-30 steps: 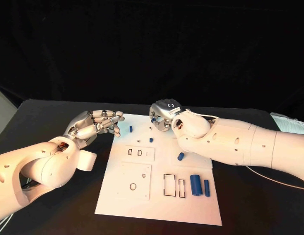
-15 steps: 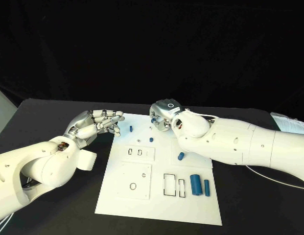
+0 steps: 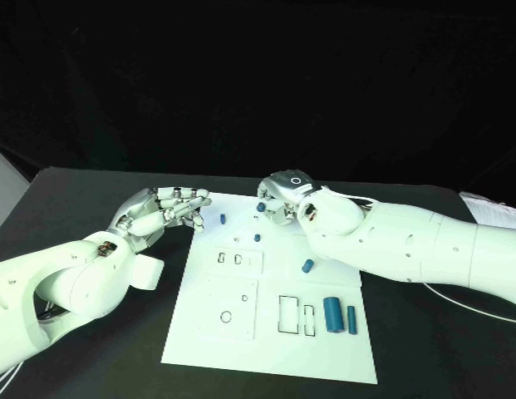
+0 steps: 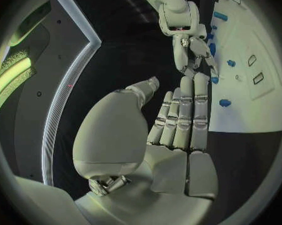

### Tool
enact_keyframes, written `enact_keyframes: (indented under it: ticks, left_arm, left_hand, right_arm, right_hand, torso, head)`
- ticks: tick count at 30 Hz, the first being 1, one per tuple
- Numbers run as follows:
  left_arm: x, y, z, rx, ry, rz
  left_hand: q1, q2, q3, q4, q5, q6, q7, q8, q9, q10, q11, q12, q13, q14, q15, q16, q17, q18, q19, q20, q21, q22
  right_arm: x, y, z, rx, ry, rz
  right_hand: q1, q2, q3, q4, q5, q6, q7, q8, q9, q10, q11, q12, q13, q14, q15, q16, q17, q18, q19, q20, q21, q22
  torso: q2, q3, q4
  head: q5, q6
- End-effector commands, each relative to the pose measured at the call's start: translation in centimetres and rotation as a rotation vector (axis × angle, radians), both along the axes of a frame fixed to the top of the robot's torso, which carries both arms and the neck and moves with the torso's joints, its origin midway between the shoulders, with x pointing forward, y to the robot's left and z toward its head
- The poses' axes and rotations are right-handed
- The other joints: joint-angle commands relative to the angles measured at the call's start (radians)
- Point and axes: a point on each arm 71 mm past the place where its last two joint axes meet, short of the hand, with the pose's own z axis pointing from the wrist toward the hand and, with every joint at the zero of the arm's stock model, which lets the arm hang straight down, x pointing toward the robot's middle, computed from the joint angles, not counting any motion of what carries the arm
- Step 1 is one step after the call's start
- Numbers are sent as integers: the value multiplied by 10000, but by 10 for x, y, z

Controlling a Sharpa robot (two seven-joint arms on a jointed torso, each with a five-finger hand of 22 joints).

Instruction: Assemble the parts on the task board

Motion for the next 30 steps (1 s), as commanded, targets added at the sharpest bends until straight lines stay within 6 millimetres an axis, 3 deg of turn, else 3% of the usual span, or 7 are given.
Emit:
enact_keyframes:
  ticks: [1,14,15,17,18,19,30]
  left_arm:
    - [0,-1,2,-113,-57,-134]
    - [4,9,1,-36,-111,122]
    - [4,10,0,-26,-117,153]
    - [5,12,0,-9,-128,205]
    - [5,13,0,-3,-134,227]
    - [6,13,0,0,-141,243]
    - [6,12,0,-2,-161,207]
  left_hand:
    - [21,55,73,7,-23,-67,-15,-46,-13,-70,-11,-46,-15,-53,20,40,-11,126,-60,4,49,9]
    - [23,55,85,-5,-23,-75,-12,-51,-15,-86,-7,-46,-15,-60,24,41,-15,127,-75,7,72,22]
    - [23,55,85,-5,-23,-75,-12,-51,-15,-86,-7,-46,-15,-60,24,41,-15,127,-75,7,72,22]
    - [26,54,90,-10,-23,-76,-13,-51,-15,-88,-7,-44,-14,-65,25,40,-16,127,-81,8,79,27]
    - [26,54,90,-10,-23,-76,-13,-51,-15,-88,-7,-44,-14,-65,25,40,-16,127,-81,8,79,27]
    - [26,54,90,-10,-23,-76,-13,-51,-15,-88,-7,-44,-14,-65,25,40,-16,127,-81,8,79,27]
    - [35,68,114,-25,-23,-67,-23,-46,-13,-82,-11,-33,-10,-72,25,43,-19,128,-102,11,106,44]
  right_arm:
    - [-7,-12,3,465,-105,36]
    - [-28,-93,20,3249,545,-68]
    - [-29,-100,20,3443,819,-202]
    - [-28,-112,18,3773,1307,-504]
    - [-28,-117,16,3896,1567,-693]
    - [-27,-123,15,3973,1774,-894]
    - [-22,-142,2,3496,2564,-2220]
  right_hand:
    - [98,40,-85,15,-13,-29,-50,-56,-5,53,-62,59,-14,-77,36,-142,-233,224,-168,-17,-204,-232]
    - [429,-6,36,119,211,300,-262,-7,68,2752,-576,1623,835,368,-335,745,1541,-201,706,-316,1103,1722]
    - [465,-93,-259,112,311,349,-335,45,100,2747,-673,2618,1756,421,-421,934,1860,-289,875,-456,1403,2140]
    - [272,65,-897,371,848,218,-246,269,224,2996,-589,11480,10790,727,-294,1790,3745,-464,1200,-449,1944,2921]
    - [371,406,-894,549,968,142,-131,459,311,2795,-553,12751,12117,774,-264,1947,4098,-486,1242,-235,2009,3018]
    - [226,190,-1092,616,878,-54,-163,431,300,3370,-412,13601,13072,865,-194,2103,4565,-511,1297,-243,2083,3128]
    - [275,359,-2917,1398,821,-640,-62,845,423,4467,-275,14975,14662,996,-45,2325,5226,-538,1353,-75,2157,3236]
  torso:
    - [-28,0,-18]
    - [-109,103,-299]
    - [-115,120,-315]
    - [-116,145,-328]
    - [-113,162,-340]
    - [-111,177,-352]
    - [-57,268,-361]
  head:
    - [-2,17]
    - [-28,138]
    - [-37,131]
    - [-66,143]
    - [-68,145]
    - [-70,146]
    - [-146,123]
